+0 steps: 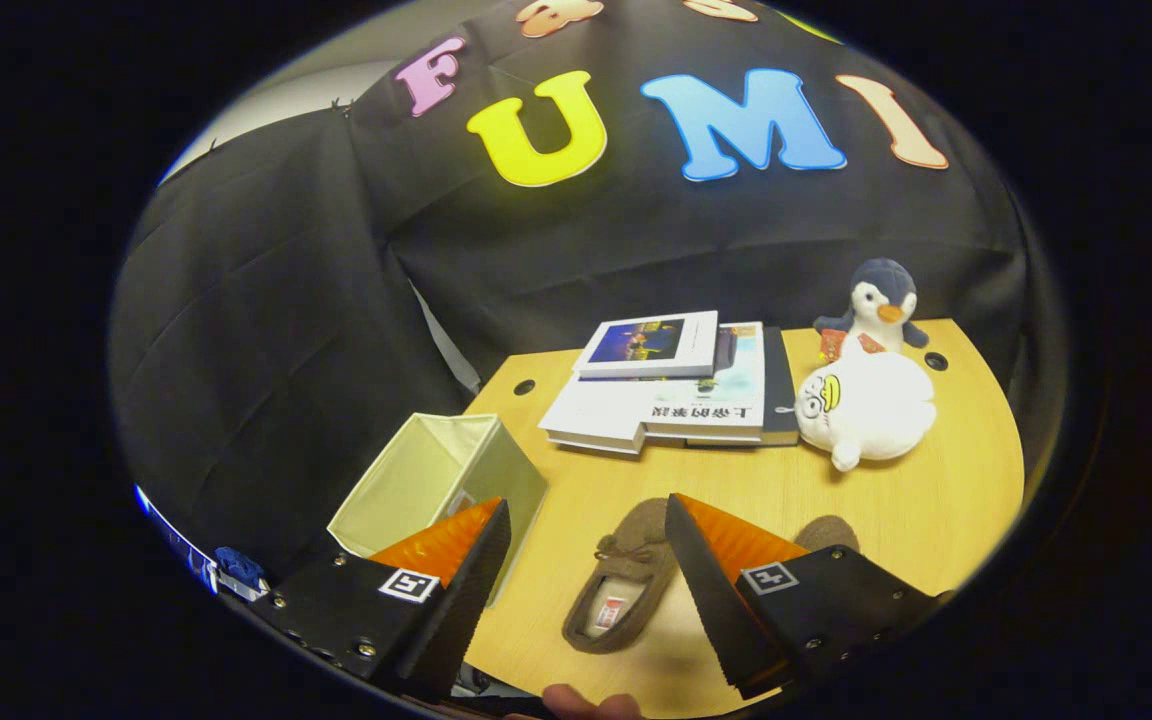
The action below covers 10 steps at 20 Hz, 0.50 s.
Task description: Open the storage box then place both shoes into the box .Put the left shoe in first, then the right shoe, with the right side of both shoes facing outward in a uniform manner.
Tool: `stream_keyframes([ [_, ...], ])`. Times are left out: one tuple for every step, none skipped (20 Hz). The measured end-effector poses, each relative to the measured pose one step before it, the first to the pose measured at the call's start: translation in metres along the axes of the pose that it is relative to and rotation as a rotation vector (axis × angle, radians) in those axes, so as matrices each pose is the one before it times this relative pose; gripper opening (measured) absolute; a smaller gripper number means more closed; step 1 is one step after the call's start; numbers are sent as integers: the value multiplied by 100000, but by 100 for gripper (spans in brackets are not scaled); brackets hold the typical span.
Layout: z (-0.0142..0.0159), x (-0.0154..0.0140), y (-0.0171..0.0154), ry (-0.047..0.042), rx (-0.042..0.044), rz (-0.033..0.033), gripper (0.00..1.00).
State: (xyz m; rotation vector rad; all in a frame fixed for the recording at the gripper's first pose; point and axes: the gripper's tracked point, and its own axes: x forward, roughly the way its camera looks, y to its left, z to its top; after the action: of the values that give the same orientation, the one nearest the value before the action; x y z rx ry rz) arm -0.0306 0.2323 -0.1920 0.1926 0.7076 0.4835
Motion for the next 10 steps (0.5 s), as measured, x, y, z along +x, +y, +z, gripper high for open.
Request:
stream_keyframes([
  [-708,175,-712,1622,602,-1512,94],
  [-788,182,-473,1784,322,-1305,94],
  [-835,338,-530,2148,288,-1145,94],
  [-913,441,-511,2262,477,-1175,94],
  [-846,499,-362,2323,862,-437,94],
  [-951,655,-195,2733,981,-579,94],
  [-719,837,-84,2515,617,-357,94],
  [-863,619,-311,2424,438,-383,94],
  [-710,730,-118,2322,469,-184,94],
  [-565,717,-137,2228,601,195,93],
])
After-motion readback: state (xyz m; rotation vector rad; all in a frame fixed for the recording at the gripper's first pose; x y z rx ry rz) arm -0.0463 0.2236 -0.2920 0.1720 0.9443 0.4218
